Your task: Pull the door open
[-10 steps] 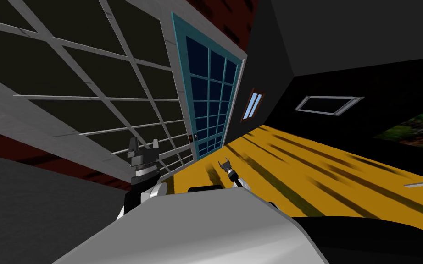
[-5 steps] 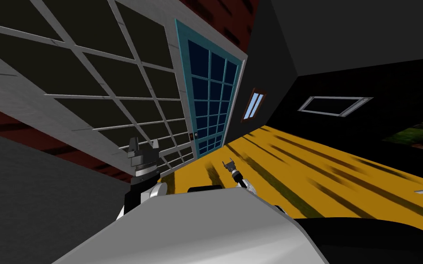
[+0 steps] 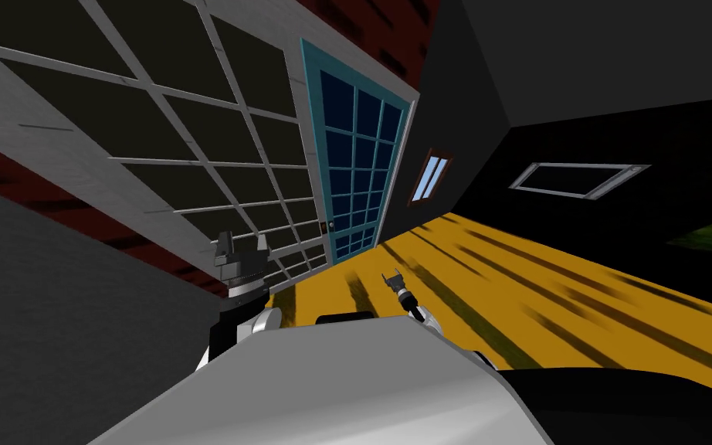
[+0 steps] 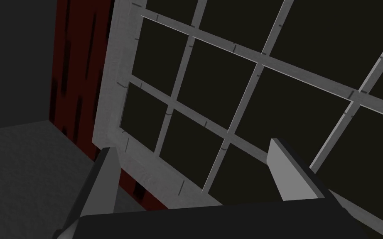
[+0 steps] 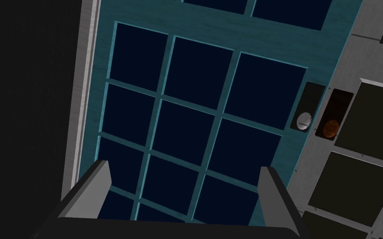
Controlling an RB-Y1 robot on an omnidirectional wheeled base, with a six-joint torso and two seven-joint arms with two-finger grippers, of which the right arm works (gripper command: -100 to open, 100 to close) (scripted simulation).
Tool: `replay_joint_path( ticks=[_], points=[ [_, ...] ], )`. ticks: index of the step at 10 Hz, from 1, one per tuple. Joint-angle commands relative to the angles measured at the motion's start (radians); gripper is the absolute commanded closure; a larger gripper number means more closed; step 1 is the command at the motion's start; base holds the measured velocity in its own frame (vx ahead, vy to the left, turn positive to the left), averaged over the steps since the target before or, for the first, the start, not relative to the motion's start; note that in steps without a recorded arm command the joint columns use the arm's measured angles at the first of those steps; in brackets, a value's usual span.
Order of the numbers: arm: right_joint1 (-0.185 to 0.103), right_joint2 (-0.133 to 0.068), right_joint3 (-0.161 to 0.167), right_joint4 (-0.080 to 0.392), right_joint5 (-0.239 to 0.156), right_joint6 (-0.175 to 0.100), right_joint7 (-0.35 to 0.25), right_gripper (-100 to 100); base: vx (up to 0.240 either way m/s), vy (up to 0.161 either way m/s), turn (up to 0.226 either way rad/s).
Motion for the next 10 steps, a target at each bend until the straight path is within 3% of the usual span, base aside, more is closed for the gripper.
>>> replay_joint_path(
  ticks=[1,2,3,4,5,7,9,10],
  points=[
    [-0.020,-0.002,-0.008,0.034,-0.006,-0.009,0.014,-100,-0.048,-0.047,-0.006],
    [-0.003,-0.030,-0.037,0.036,-0.031,-0.002,0.029,-100,-0.074,-0.027,0.191],
    [-0.003,-0.030,-0.037,0.036,-0.031,-0.002,0.029,-100,-0.070,-0.040,0.095],
    [0.010,-0.050,-0.063,0.037,-0.053,0.005,0.041,-100,-0.073,-0.051,0.156],
    [0.010,-0.050,-0.063,0.037,-0.053,0.005,0.041,-100,-0.057,-0.044,0.080],
    [0.033,-0.068,-0.108,0.038,-0.092,0.017,0.065,-100,-0.047,-0.021,0.218],
    [0.041,-0.066,-0.127,0.038,-0.109,0.022,0.077,-100,-0.017,0.007,0.153],
    [0.052,-0.062,-0.153,0.038,-0.132,0.029,0.092,-100,0.022,0.030,0.227]
  ],
)
